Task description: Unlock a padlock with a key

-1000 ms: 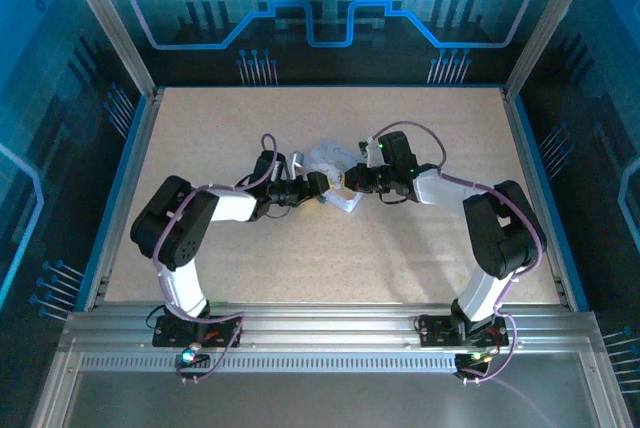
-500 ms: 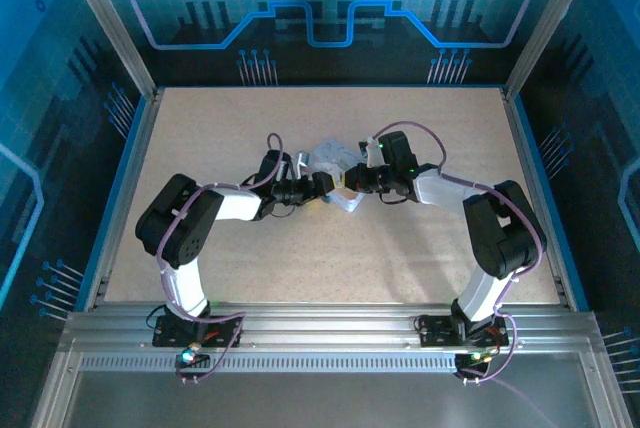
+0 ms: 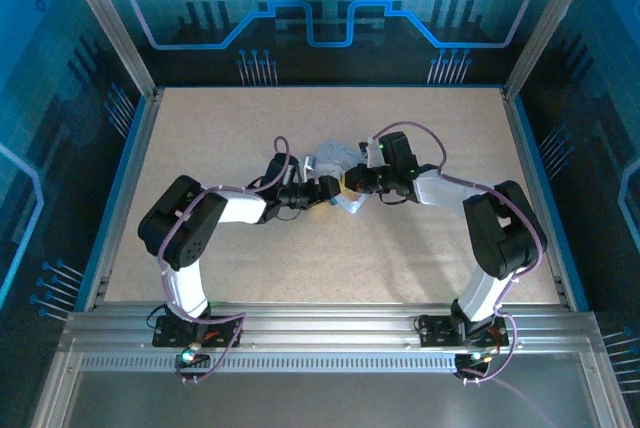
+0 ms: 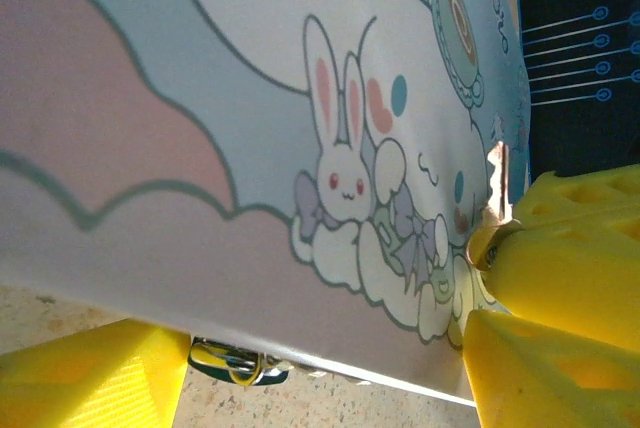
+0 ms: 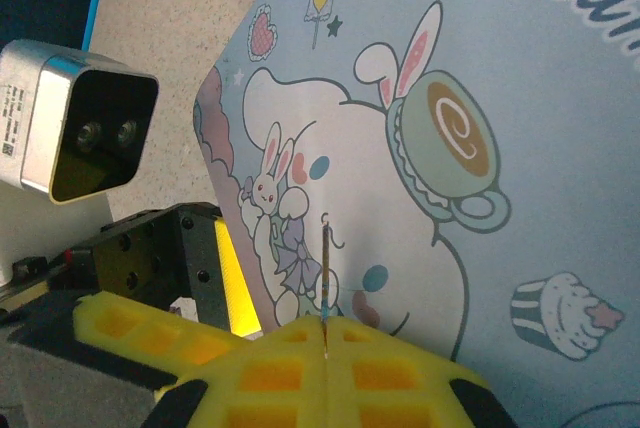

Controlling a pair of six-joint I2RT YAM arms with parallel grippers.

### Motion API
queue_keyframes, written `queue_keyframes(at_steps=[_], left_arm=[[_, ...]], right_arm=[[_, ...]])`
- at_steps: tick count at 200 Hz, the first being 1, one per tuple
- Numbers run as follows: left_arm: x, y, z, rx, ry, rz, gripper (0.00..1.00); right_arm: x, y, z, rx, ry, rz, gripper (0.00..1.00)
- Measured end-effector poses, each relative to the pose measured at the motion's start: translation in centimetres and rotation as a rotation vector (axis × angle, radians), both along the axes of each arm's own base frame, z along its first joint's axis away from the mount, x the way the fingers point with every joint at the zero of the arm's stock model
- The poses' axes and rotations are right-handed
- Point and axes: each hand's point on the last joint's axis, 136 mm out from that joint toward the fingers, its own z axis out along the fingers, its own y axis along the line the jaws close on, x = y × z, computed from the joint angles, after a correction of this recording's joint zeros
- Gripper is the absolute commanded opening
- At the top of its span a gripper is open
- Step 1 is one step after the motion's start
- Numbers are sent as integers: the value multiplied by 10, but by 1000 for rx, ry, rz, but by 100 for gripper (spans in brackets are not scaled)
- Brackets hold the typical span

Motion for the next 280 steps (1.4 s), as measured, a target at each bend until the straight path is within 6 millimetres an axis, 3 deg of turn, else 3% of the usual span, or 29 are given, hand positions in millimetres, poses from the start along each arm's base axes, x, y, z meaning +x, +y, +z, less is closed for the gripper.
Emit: queue_keyframes(at_steps=[97, 192, 280], left_arm=[[-3, -6, 0, -17, 36, 24, 66], [-10, -5, -3, -50, 32, 75, 76], [-19, 5, -5, -60, 15, 125, 74]], right_arm=[[1, -2, 0, 3, -3, -4, 1], [1, -2, 0, 3, -3, -3, 1], [1, -2, 0, 3, -3, -3, 1]])
